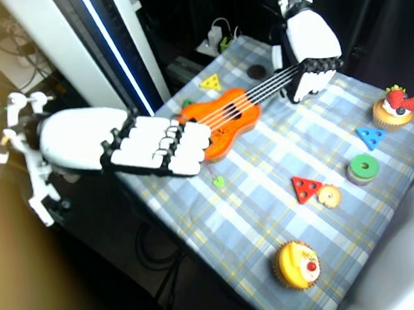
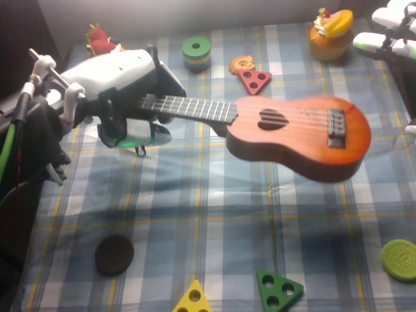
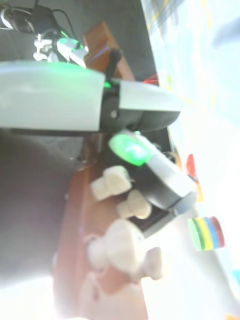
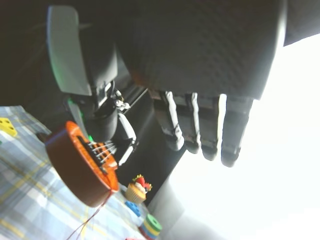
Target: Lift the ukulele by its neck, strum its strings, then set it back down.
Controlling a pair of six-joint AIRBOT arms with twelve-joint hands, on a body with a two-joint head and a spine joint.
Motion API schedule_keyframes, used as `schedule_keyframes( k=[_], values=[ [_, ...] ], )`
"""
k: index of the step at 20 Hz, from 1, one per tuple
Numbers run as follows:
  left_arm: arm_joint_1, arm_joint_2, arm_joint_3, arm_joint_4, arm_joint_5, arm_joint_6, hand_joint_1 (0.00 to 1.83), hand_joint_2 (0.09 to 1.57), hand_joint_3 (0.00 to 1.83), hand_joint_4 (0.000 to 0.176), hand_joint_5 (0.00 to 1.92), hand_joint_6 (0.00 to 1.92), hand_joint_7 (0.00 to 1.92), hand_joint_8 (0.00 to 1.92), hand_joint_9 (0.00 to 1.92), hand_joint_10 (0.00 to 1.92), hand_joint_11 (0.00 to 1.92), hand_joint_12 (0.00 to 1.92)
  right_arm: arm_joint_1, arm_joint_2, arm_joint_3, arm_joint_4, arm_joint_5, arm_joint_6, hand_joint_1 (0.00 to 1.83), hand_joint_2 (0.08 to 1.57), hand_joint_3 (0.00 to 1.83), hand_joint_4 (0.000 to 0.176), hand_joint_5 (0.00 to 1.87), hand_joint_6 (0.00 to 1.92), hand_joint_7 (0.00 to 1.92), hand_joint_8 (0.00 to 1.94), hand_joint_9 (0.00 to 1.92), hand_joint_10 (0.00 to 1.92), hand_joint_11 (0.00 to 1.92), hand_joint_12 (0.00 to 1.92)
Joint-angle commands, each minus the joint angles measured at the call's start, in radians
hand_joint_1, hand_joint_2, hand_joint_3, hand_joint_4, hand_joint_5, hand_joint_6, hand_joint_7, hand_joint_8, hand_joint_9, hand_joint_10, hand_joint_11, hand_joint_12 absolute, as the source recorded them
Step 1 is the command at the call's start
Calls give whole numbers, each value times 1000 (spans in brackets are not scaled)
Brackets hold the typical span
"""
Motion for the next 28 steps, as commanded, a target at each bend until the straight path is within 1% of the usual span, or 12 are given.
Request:
schedule_keyframes(
  k=[1, 6, 9, 11, 12, 15, 18, 20, 22, 25, 27, 28],
  values=[
    [-22, 0, 5, 5, -123, 5, 1529, 1164, 1, 0, 1022, 1921, 1303, 1921, 1453, 1921, 1512, 1921, 32, -3, 21, -9, 102, 56, 642, 1328, 0, 29, 171, 47, 0, 0, 0, 0, 0, 0],
    [-30, 3, 2, 16, -117, 27, 1467, 1188, 11, 0, 997, 1921, 1272, 1921, 1420, 1921, 1481, 1921, 200, -62, 65, -166, -84, 118, 571, 1352, 16, 18, 316, 9, 71, 1, 9, 3, 17, 12],
    [-36, 1, 5, 19, -102, 40, 1418, 1217, 23, 0, 988, 1921, 1273, 1921, 1405, 1921, 1467, 1921, 275, -97, 102, -299, -188, 232, 440, 1286, 0, 71, 191, 5, 0, 0, 0, 0, 0, 0],
    [-41, 1, 7, 25, -93, 42, 1459, 1218, 21, 0, 963, 1921, 1242, 1921, 1381, 1921, 1443, 1921, 321, -107, 106, -369, -252, 251, 1166, 1362, 41, 48, 393, 7, 162, 5, 54, 8, 0, 337],
    [-42, 0, 7, 28, -88, 43, 1489, 1200, 12, 0, 974, 1921, 1247, 1921, 1383, 1921, 1440, 1921, 340, -112, 107, -399, -274, 261, 1315, 1348, 60, 80, 397, 3, 187, 3, 87, 12, 0, 466],
    [-43, 0, 7, 31, -78, 50, 1435, 1221, 15, 0, 958, 1921, 1229, 1921, 1375, 1921, 1442, 1921, 396, -139, 126, -546, -337, 376, 1458, 1314, 107, 55, 451, 21, 163, 2, 103, 7, 0, 942],
    [-52, -5, 12, 38, -60, 57, 1476, 1184, 0, 0, 941, 1921, 1215, 1921, 1357, 1921, 1404, 1921, 437, -158, 135, -693, -388, 480, 1272, 1101, 525, 116, 389, 3, 145, 7, 74, 27, 0, 1658],
    [-54, -8, 13, 40, -57, 59, 1431, 1206, 7, 0, 932, 1921, 1245, 1921, 1378, 1921, 1427, 1921, 458, -168, 136, -785, -409, 547, 1350, 1072, 552, 0, 502, 66, 148, 1, 58, 50, 0, 1332],
    [-54, -9, 13, 41, -56, 59, 1476, 1199, 3, 0, 940, 1921, 1248, 1921, 1391, 1921, 1446, 1921, 480, -181, 139, -898, -430, 635, 1184, 1073, 604, 39, 413, 74, 213, 11, 21, 383, 0, 1589],
    [-54, -11, 14, 41, -56, 59, 1475, 1195, 1, 0, 972, 1921, 1287, 1921, 1418, 1921, 1479, 1921, 486, -194, 142, -997, -431, 726, 1177, 963, 883, 0, 318, 9, 88, 0, 6, 67, 0, 1014],
    [-52, -11, 16, 37, -56, 59, 1425, 1177, 0, 0, 984, 1921, 1288, 1921, 1423, 1921, 1501, 1921, 486, -194, 142, -1021, -400, 773, 1340, 965, 981, 0, 180, 6, 263, 71, 0, 890, 0, 1866],
    [-51, -11, 17, 34, -56, 59, 1425, 1177, 0, 0, 984, 1921, 1288, 1921, 1423, 1921, 1501, 1921, 486, -191, 141, -1025, -383, 789, 1340, 965, 981, 0, 180, 6, 263, 71, 0, 890, 0, 1866]
  ],
)
